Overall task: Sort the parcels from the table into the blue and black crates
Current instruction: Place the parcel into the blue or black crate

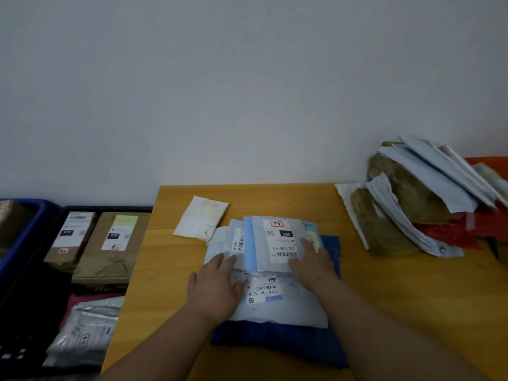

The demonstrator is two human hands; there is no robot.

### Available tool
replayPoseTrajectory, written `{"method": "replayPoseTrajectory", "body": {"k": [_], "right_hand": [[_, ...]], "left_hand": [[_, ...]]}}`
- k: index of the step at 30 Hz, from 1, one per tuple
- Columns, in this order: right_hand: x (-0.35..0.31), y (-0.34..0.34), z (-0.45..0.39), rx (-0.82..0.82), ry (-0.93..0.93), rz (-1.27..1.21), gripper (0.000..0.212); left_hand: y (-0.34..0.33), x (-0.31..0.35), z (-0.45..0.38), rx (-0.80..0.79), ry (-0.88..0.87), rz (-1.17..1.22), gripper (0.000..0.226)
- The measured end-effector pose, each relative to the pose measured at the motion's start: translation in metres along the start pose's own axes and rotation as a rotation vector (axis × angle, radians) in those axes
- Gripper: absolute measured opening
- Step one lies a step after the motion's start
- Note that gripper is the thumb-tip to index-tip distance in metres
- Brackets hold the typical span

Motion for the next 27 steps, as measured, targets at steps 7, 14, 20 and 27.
{"method": "replayPoseTrajectory", "body": {"k": [7,14,20,27], "right_hand": [[0.006,-0.02,-0.013,-0.108,0.027,0.069,0.041],[0.017,-0.006,-0.027,0.215,-0.148,-0.49,0.039],[0.002,0.008,-0.024,0.197,-0.037,-0.708,0.028],[-0.043,0.04,0.0,-0.025,0.291,-0.446,0.026]], "left_hand": [[-0.027,0.035,-0.019,-0.182,-0.037,0.009,0.061],[-0.057,0.028,-0.018,-0.226,0.029,0.042,0.065],[-0.027,0.029,-0.01,0.031,0.086,0.362,0.05],[0.039,0.033,-0.002,0.349,0.119,0.57,0.072]]}}
Point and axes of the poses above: each hand's wrist, its own z-axis away from the middle knuckle, its own y-axis out of the back of the hand, x = y × z, the point moved 8 cm from there along -z, towards the middle knuckle, and after that the axes turned 9 degrees about y, right-handed, at the moved point
